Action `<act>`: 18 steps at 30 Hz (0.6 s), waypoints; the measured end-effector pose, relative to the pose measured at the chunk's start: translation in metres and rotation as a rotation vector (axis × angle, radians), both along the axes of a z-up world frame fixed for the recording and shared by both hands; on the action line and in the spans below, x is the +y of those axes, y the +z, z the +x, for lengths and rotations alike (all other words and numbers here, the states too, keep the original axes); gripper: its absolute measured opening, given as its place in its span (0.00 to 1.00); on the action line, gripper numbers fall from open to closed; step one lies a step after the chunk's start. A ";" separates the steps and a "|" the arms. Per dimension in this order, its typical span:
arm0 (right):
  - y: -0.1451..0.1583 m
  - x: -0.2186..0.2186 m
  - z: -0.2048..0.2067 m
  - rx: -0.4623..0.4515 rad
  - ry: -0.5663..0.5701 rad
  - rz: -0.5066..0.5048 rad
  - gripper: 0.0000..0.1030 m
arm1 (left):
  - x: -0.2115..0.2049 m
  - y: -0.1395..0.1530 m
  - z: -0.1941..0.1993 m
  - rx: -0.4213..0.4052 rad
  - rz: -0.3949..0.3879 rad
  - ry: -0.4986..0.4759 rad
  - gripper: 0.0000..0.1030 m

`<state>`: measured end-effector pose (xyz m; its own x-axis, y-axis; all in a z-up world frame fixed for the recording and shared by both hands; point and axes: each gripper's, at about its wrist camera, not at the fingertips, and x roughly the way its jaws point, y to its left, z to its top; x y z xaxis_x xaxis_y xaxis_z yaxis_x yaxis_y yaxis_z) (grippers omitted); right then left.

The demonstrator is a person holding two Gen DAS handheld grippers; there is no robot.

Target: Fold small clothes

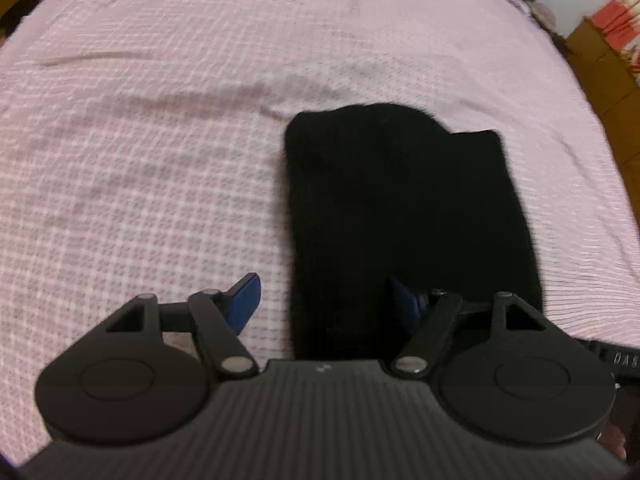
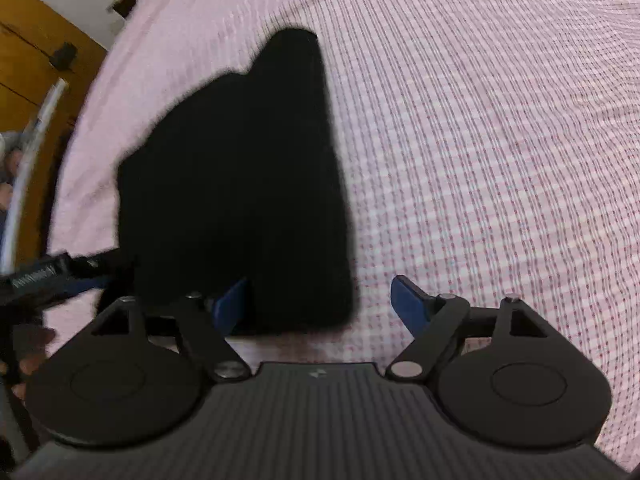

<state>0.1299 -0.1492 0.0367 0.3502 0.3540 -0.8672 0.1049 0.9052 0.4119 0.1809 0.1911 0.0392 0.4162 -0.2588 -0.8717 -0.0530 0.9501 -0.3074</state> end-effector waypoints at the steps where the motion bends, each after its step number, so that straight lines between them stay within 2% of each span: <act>1: 0.004 -0.003 0.004 -0.016 -0.004 0.012 0.86 | -0.002 0.000 0.003 0.001 -0.018 -0.003 0.70; 4: 0.006 -0.007 0.022 -0.042 -0.012 0.023 0.88 | -0.005 -0.010 0.014 0.031 -0.059 -0.009 0.70; 7: -0.004 -0.008 0.040 -0.024 -0.012 0.039 0.89 | -0.008 -0.026 0.023 0.074 -0.048 -0.015 0.72; 13: -0.034 0.000 0.064 0.008 -0.001 0.093 0.89 | -0.004 -0.040 0.022 0.065 -0.115 0.016 0.79; 17: -0.045 0.007 0.071 0.013 0.006 0.147 0.90 | -0.002 -0.052 0.022 0.076 -0.261 0.037 0.77; 18: -0.047 0.008 0.073 0.015 0.006 0.164 0.90 | -0.002 -0.055 0.024 0.089 -0.294 0.045 0.73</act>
